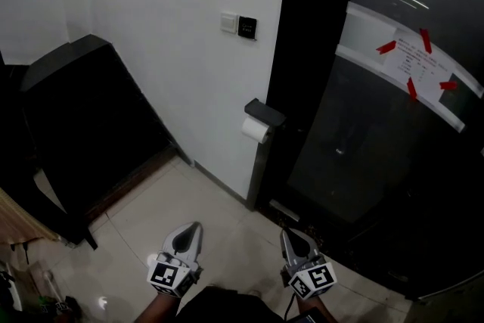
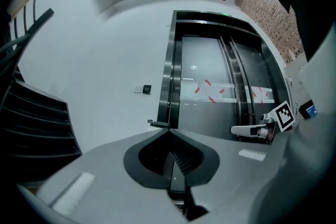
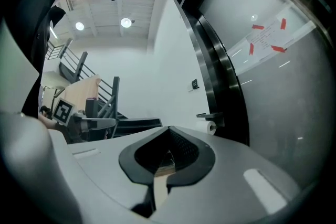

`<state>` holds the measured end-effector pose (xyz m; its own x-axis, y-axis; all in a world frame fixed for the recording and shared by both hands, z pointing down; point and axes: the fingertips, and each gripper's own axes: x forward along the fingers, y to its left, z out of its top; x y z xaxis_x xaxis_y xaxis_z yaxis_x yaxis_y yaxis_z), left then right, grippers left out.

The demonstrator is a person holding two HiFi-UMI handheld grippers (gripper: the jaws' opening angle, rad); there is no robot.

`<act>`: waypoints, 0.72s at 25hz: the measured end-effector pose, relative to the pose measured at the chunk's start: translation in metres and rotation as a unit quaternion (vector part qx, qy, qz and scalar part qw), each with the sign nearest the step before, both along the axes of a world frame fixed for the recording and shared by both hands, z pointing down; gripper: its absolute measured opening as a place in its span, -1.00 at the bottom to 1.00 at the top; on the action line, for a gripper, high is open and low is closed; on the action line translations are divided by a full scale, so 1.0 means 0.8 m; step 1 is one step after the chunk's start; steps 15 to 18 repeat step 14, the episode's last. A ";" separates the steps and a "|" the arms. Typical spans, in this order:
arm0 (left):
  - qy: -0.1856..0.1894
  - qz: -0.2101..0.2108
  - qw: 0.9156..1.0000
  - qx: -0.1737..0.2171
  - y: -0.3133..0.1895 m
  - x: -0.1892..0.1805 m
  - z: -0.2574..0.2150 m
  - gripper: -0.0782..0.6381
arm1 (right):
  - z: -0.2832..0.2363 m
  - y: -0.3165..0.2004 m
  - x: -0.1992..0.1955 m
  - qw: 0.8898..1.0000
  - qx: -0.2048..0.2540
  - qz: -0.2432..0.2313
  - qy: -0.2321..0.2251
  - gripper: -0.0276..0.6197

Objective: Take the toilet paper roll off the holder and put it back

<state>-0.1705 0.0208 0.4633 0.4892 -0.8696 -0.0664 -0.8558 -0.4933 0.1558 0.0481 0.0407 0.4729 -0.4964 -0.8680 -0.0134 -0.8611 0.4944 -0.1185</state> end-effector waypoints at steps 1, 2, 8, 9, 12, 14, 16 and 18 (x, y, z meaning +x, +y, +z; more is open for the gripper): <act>-0.002 -0.002 1.000 0.002 -0.002 -0.002 0.000 -0.78 | 0.000 -0.001 0.001 1.000 0.001 -0.001 -0.002 -0.88; -0.004 -0.005 1.000 0.003 -0.004 -0.003 -0.001 -0.78 | 0.000 -0.001 0.001 1.000 0.002 -0.003 -0.002 -0.88; -0.006 -0.013 1.000 0.005 -0.015 -0.005 -0.011 -0.78 | 0.006 -0.006 0.010 1.000 -0.002 0.003 -0.008 -0.88; -0.006 -0.018 1.000 0.005 -0.017 -0.007 -0.010 -0.78 | 0.008 -0.006 0.012 1.000 -0.004 0.004 -0.007 -0.88; -0.004 -0.031 1.000 0.003 -0.022 -0.007 -0.006 -0.78 | 0.016 -0.010 0.018 1.000 -0.007 0.004 -0.007 -0.88; -0.003 -0.034 0.999 0.003 -0.025 -0.005 -0.004 -0.78 | 0.020 -0.013 0.022 1.000 -0.012 0.005 -0.008 -0.88; -0.003 -0.034 0.999 0.003 -0.025 -0.005 -0.004 -0.78 | 0.020 -0.013 0.022 1.000 -0.012 0.005 -0.008 -0.88; -0.003 -0.034 0.999 0.003 -0.025 -0.005 -0.004 -0.78 | 0.020 -0.013 0.022 1.000 -0.012 0.005 -0.008 -0.88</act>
